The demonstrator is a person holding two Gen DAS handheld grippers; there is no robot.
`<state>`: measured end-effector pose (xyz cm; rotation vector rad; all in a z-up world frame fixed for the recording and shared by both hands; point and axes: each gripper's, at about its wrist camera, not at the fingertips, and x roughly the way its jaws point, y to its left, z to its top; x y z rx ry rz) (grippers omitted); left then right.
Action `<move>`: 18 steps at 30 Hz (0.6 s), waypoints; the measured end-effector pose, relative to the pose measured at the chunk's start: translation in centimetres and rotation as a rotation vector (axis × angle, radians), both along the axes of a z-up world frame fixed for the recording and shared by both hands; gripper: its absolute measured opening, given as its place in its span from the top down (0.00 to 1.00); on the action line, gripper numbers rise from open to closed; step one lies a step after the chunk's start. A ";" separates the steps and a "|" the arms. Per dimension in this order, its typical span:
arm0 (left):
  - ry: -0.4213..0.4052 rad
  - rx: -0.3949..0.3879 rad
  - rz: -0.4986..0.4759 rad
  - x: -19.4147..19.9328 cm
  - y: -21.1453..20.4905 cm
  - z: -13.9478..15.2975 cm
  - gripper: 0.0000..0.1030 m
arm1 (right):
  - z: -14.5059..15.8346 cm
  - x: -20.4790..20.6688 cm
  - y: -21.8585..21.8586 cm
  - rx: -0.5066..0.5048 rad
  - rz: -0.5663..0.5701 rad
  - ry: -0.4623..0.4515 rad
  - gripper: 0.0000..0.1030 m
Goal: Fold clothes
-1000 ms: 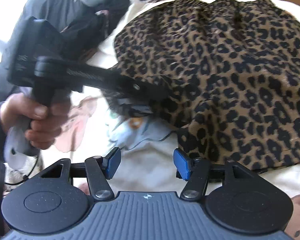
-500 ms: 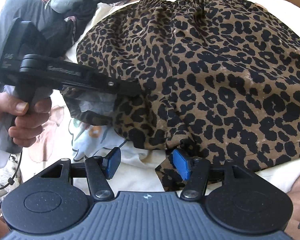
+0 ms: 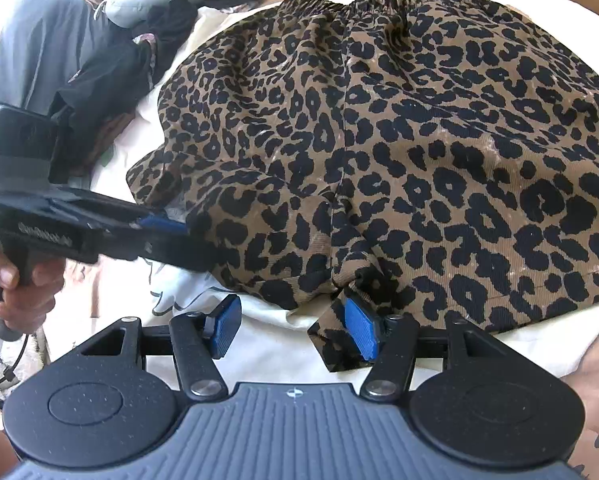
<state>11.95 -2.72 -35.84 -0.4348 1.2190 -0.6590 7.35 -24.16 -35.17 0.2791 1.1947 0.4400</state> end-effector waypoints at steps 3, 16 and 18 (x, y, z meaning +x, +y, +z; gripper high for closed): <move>0.007 0.015 -0.019 -0.3 -0.4 -1.0 0.64 | 0.2 -0.2 0.0 0.011 0.002 0.000 0.40; 0.016 -0.055 -0.020 -1.7 0.7 -1.2 0.96 | -0.1 -0.5 -1.1 0.153 -0.070 0.070 0.40; -0.001 -0.066 -0.022 -2.1 1.1 -0.3 0.96 | -0.1 -0.5 -1.5 0.180 -0.101 0.083 0.40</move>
